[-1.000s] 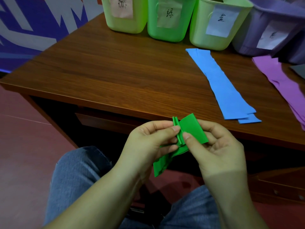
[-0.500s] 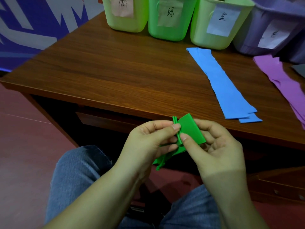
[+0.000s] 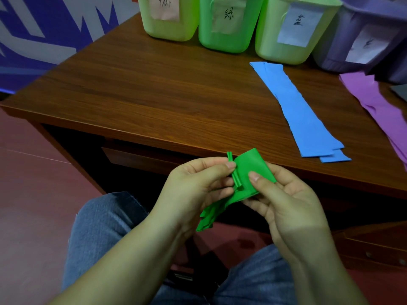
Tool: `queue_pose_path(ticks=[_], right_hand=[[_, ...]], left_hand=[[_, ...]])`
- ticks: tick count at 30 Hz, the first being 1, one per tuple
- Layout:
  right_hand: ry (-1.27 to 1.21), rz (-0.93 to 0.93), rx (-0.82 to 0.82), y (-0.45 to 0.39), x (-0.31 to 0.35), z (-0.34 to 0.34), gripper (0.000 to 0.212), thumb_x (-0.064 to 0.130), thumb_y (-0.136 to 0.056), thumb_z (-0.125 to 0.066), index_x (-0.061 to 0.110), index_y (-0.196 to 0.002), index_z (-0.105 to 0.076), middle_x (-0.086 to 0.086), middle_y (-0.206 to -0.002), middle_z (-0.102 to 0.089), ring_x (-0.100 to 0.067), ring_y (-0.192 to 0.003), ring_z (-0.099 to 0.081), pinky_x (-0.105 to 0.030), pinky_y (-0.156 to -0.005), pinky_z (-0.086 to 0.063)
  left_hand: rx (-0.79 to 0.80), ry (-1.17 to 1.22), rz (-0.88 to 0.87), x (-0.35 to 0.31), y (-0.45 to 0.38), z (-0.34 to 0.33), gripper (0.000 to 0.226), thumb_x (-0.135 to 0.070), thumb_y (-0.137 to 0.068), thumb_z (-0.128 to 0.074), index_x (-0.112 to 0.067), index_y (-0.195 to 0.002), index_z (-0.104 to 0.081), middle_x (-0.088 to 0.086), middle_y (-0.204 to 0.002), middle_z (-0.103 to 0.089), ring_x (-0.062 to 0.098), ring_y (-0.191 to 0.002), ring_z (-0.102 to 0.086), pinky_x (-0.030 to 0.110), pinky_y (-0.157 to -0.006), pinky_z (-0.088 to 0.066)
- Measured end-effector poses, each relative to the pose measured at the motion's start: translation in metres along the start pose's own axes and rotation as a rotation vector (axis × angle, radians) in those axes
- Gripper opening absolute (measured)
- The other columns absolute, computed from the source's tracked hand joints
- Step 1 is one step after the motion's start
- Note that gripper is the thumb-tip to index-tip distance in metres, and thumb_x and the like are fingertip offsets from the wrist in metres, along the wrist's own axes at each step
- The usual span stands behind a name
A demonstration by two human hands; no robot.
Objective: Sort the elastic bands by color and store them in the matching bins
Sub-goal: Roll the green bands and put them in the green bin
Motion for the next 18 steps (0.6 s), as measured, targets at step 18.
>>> queue_pose_path(ticks=[18], right_hand=[[0.286,0.202,-0.021,-0.003,0.003,0.002,0.024,-0.003,-0.084,-0.062,0.019,-0.092,-0.066,0.003,-0.077,-0.075,-0.007,-0.072,-0.071,-0.014,-0.060,-0.051]], left_hand=[[-0.003,0.008,0.014,0.005,0.000,-0.003,0.005,-0.007,-0.080,-0.063,-0.010,-0.077,-0.066,0.000,-0.055,-0.063,0.002,-0.046,-0.056,0.013,-0.043,-0.048]])
Point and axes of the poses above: each hand's wrist, its own y-axis away from the middle knuckle, its own z-axis out of the back of the hand, x = y × z, the point moved 1 cm from there along -y, towards the middle knuckle
